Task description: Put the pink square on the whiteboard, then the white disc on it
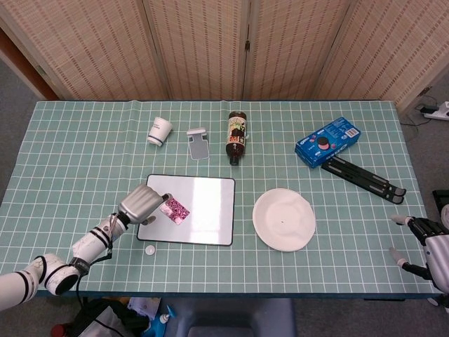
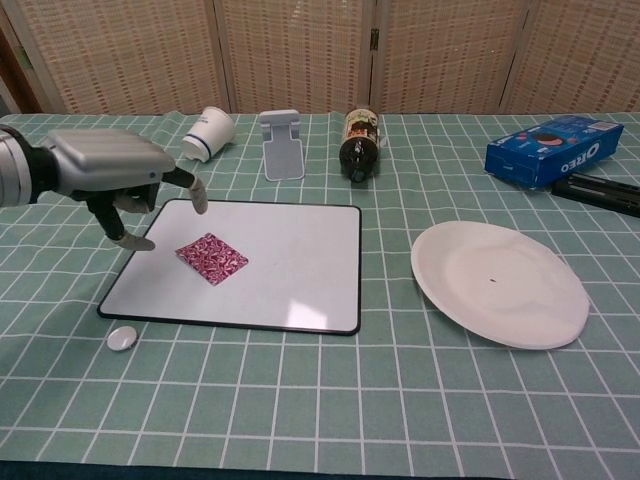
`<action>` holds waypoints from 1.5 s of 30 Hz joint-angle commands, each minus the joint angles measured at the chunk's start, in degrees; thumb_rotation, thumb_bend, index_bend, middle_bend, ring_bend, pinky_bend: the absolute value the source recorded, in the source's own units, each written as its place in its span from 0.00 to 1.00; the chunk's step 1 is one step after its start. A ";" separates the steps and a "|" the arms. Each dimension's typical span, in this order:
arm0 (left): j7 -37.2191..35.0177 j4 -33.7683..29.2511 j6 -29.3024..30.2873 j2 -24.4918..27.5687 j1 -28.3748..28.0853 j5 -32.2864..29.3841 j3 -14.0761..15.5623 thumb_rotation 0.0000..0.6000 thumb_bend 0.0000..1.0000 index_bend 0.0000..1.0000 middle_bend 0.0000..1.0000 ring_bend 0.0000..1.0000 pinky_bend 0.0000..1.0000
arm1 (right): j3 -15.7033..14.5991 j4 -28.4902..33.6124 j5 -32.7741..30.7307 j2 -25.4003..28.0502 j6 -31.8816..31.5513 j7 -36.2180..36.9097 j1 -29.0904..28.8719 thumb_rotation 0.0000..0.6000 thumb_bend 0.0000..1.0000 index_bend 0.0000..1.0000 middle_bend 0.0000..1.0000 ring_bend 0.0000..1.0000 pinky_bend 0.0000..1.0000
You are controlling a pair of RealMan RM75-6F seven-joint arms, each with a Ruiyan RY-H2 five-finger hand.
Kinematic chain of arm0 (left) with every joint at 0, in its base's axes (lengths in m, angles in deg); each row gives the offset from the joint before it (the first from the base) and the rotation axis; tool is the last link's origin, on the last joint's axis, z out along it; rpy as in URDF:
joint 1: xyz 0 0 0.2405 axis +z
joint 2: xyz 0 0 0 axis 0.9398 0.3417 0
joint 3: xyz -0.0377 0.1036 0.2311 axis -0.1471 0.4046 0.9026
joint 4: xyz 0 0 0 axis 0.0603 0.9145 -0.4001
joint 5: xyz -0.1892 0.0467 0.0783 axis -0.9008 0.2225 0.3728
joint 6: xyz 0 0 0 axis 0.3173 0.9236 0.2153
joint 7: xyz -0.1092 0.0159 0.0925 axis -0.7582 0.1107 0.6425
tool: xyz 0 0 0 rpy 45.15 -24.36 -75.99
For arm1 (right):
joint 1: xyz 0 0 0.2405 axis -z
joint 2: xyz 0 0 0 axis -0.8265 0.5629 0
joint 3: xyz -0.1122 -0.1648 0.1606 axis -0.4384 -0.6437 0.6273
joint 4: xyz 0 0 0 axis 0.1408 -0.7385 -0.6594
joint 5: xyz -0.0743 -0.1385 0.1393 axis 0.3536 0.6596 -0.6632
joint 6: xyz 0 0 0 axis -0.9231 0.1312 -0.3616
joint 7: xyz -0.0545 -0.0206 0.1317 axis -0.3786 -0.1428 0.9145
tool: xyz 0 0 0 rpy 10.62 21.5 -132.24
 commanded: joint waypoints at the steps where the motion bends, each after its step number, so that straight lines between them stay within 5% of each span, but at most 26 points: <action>1: -1.66 -1.35 1.70 1.89 1.05 2.58 1.33 1.00 0.25 0.34 1.00 0.97 1.00 | 0.01 -0.07 0.07 -0.02 0.03 0.06 -0.05 1.00 0.23 0.27 0.35 0.31 0.36; 19: -8.72 -3.28 11.27 6.82 5.83 19.87 10.66 1.00 0.25 0.34 1.00 0.97 1.00 | 0.02 0.13 0.60 -0.44 0.76 -0.37 -0.77 1.00 0.23 0.27 0.35 0.31 0.36; 45: -6.53 -0.33 8.50 1.27 6.79 20.90 11.58 1.00 0.25 0.38 1.00 0.97 1.00 | -0.21 0.64 0.53 -0.23 0.69 -0.91 -0.62 1.00 0.23 0.27 0.35 0.31 0.36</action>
